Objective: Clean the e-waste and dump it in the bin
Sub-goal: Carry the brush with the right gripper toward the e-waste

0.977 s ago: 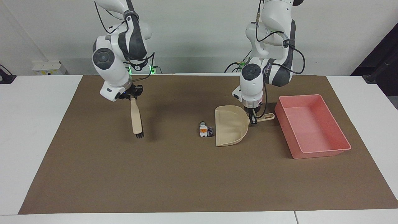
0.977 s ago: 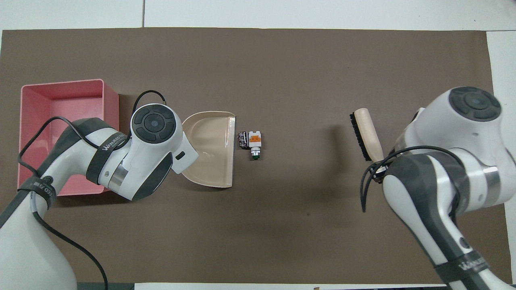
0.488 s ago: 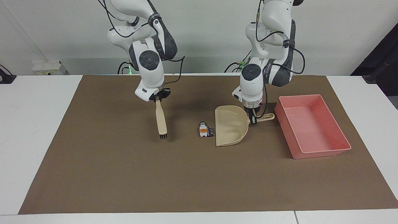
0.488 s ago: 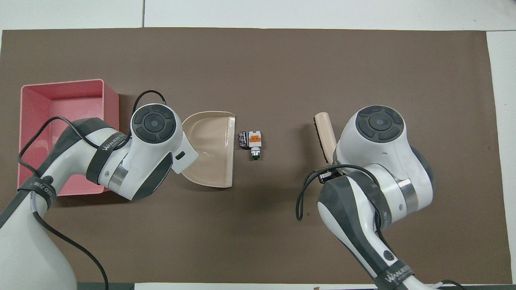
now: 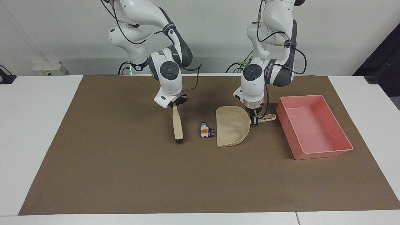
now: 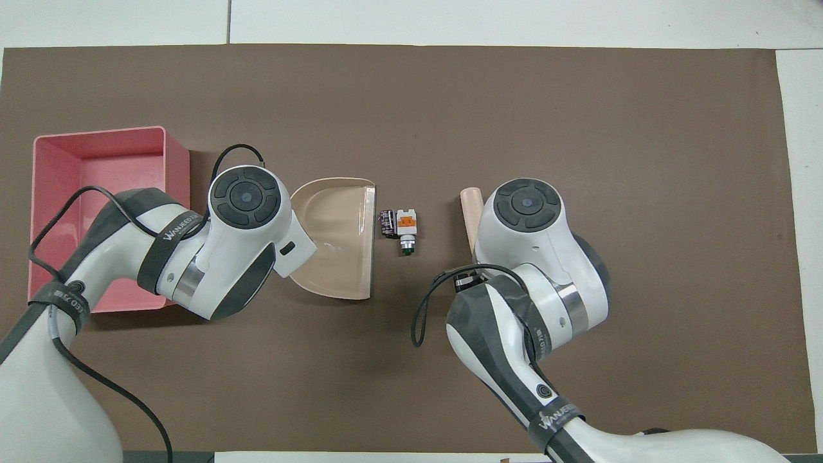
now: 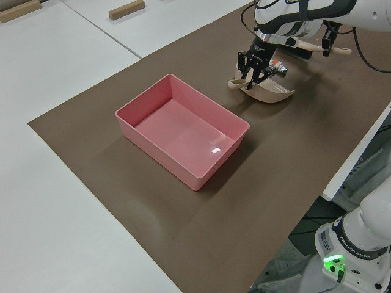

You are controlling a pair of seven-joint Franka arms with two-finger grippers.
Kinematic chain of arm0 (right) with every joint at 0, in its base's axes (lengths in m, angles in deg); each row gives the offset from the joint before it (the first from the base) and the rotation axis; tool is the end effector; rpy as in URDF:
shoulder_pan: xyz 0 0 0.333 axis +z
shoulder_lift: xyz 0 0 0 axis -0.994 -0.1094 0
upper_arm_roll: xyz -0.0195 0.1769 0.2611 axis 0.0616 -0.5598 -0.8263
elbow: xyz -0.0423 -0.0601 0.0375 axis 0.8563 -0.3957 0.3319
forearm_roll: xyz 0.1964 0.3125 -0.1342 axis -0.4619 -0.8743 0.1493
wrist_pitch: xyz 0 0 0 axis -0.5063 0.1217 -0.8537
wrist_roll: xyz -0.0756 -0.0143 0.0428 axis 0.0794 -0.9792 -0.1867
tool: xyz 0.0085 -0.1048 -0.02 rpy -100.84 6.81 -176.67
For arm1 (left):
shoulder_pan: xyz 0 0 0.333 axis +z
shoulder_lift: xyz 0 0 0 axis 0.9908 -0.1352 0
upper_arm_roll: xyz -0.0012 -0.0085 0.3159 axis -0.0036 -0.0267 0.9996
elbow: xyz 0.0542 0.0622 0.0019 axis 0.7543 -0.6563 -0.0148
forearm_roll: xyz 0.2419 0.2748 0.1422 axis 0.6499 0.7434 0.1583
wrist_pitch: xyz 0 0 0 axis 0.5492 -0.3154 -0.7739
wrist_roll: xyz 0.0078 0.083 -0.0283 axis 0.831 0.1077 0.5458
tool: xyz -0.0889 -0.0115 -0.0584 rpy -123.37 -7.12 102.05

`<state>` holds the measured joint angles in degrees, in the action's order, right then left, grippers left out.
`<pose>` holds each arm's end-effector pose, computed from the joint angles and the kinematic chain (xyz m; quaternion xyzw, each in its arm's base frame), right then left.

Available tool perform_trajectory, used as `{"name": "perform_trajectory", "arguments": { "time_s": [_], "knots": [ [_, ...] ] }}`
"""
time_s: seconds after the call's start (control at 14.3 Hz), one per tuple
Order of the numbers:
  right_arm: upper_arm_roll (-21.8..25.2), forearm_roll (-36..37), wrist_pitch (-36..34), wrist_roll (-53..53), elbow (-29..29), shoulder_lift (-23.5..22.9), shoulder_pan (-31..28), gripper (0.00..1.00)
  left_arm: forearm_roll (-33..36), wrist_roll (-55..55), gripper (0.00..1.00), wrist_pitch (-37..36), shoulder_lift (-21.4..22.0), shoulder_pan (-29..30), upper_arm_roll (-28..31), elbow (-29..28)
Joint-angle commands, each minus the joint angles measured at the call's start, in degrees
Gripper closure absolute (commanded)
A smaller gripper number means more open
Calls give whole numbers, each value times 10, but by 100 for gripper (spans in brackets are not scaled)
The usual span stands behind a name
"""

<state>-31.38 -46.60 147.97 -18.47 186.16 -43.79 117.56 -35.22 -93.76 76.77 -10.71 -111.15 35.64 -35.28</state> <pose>0.4778 0.2760 0.3501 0.9881 0.0681 -0.1372 0.0126 0.5140 -0.2440 0.3564 -0.6508 0.7493 0.0753 0.0964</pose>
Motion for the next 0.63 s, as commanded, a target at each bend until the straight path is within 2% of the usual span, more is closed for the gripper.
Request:
{"name": "perform_trajectory", "arguments": {
  "time_s": [0.0, 0.21, 0.56],
  "knots": [
    [2, -11, -3, 6, -14, -11, 4, 100, 14, 12, 100, -6, -3, -8, 4, -1],
    [2, -13, 21, 43, -15, -29, 43, 100, 14, 12, 100, -5, -3, -8, 4, -3],
    [1, -37, 30, 47, -15, -38, 49, 100, 14, 12, 100, -7, -2, -8, 4, -3]
  ]
}}
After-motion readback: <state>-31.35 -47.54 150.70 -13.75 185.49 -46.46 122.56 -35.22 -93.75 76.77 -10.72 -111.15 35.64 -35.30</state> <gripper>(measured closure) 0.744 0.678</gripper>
